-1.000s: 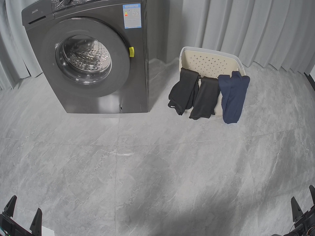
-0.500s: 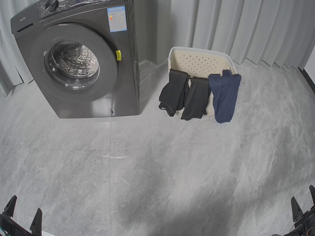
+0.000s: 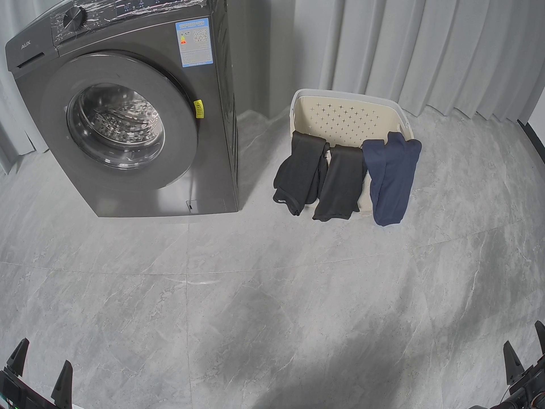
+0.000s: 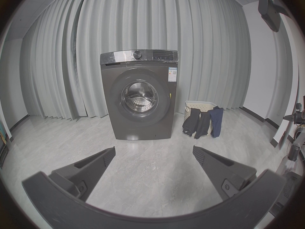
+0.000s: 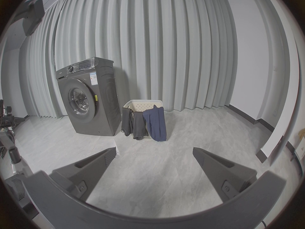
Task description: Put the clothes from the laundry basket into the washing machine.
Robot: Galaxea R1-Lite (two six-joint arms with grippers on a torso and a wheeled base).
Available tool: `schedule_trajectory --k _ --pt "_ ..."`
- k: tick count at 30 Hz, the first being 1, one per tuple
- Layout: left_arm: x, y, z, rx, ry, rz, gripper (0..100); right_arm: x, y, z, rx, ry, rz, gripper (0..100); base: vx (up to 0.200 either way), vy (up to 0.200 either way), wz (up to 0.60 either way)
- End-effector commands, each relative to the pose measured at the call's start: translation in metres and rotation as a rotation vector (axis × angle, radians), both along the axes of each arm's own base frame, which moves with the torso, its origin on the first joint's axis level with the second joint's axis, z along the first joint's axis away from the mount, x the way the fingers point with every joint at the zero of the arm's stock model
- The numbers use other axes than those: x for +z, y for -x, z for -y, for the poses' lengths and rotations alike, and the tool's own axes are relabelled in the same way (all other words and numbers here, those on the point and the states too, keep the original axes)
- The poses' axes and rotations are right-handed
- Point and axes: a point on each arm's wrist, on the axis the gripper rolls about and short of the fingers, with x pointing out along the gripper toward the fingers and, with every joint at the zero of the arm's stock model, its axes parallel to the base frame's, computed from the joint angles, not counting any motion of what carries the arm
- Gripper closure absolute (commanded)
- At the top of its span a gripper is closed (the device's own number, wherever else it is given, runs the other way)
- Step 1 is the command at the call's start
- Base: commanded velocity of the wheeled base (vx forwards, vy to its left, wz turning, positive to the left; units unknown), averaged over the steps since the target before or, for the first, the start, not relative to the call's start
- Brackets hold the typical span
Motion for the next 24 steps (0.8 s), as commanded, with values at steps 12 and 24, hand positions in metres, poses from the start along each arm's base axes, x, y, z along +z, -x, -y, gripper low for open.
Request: schedule_trajectory --k 12,24 --pt "-0.0052 -0.0002 0.0000 0.000 0.000 -0.003 0 -0.0053 -0.0001 0.0000 0.001 0.000 -0.001 0 0.000 -0.183 0.00" --pt "-0.0052 -0.0002 0.0000 0.001 0.000 -0.003 0 -0.0053 -0.0001 0.0000 0.001 0.000 -0.001 0 0.000 -0.200 0.00"
